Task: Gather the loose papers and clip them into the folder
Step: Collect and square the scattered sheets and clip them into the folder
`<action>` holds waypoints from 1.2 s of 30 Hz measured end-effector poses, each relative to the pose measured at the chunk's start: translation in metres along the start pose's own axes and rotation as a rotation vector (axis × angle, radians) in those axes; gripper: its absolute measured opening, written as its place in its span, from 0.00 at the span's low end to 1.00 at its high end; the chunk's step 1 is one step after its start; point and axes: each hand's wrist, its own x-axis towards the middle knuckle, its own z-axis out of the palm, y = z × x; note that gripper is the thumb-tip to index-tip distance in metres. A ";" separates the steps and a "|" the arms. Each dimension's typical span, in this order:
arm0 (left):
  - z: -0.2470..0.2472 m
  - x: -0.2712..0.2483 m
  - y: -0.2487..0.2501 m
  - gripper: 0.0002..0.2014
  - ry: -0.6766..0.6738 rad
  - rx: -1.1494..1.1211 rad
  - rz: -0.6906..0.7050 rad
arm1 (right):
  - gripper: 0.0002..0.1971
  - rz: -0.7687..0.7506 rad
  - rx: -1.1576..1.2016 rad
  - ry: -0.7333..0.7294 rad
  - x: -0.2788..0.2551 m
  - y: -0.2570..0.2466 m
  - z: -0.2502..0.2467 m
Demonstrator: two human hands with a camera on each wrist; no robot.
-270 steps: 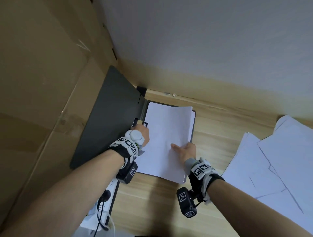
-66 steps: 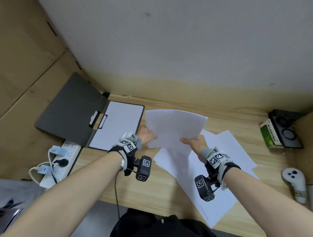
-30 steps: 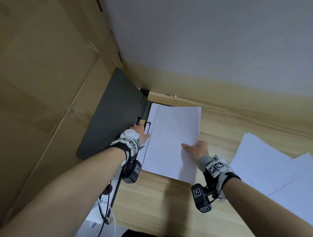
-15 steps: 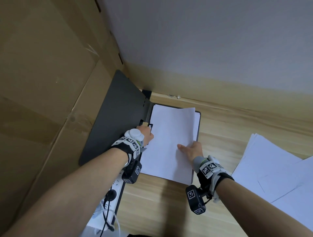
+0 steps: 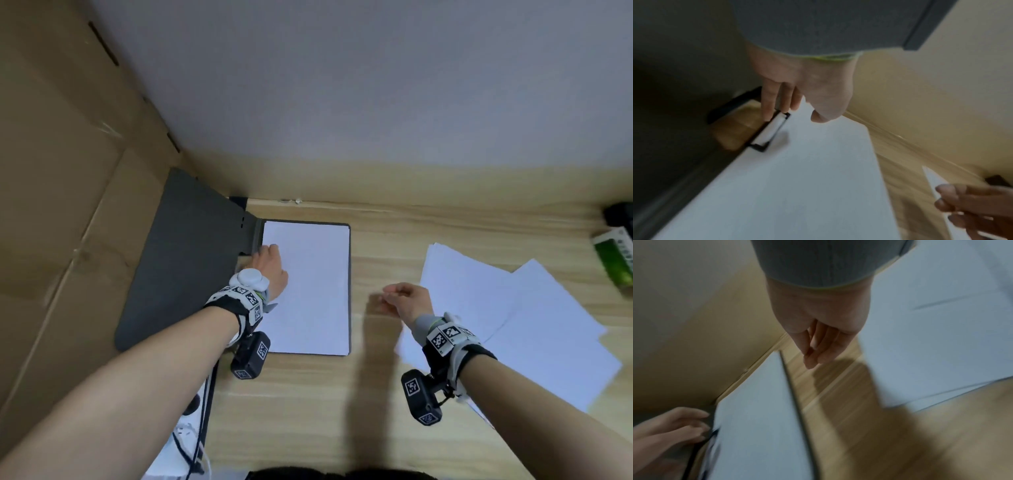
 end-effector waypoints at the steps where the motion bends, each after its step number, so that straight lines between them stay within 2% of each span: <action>1: 0.000 0.001 0.009 0.16 -0.008 -0.032 0.030 | 0.09 0.007 0.010 0.016 0.000 0.005 -0.015; 2: 0.000 0.001 0.016 0.17 -0.029 -0.064 0.056 | 0.08 0.010 0.001 0.026 -0.001 0.008 -0.026; 7: 0.016 -0.013 0.119 0.17 -0.144 -0.152 0.230 | 0.06 0.044 0.025 0.146 -0.010 0.045 -0.130; 10: 0.031 -0.020 0.163 0.14 -0.195 -0.164 0.289 | 0.07 0.051 0.007 0.162 -0.011 0.060 -0.169; 14: 0.056 -0.034 0.246 0.16 -0.287 -0.208 0.355 | 0.07 0.028 -0.053 0.183 -0.001 0.081 -0.243; 15: 0.064 -0.036 0.272 0.16 -0.306 -0.218 0.361 | 0.08 0.019 -0.068 0.190 0.005 0.087 -0.265; 17: 0.073 -0.039 0.292 0.16 -0.331 -0.242 0.369 | 0.08 -0.002 -0.100 0.209 0.012 0.090 -0.279; 21: 0.101 -0.042 0.350 0.20 -0.344 -0.238 0.385 | 0.09 0.007 -0.151 0.344 0.039 0.109 -0.334; 25: 0.121 -0.047 0.390 0.24 -0.238 -0.254 0.278 | 0.18 0.075 -0.162 0.483 0.046 0.131 -0.387; 28: 0.118 -0.049 0.399 0.26 -0.243 -0.231 0.155 | 0.15 0.155 -0.130 0.593 0.046 0.140 -0.401; 30: 0.115 -0.052 0.410 0.27 -0.279 -0.175 0.105 | 0.13 0.190 -0.114 0.614 0.046 0.144 -0.405; 34: 0.116 -0.059 0.423 0.29 -0.367 -0.087 0.064 | 0.16 0.247 -0.076 0.507 0.045 0.148 -0.387; 36: 0.118 -0.062 0.426 0.22 -0.415 -0.035 0.054 | 0.11 0.249 -0.107 0.439 0.048 0.148 -0.374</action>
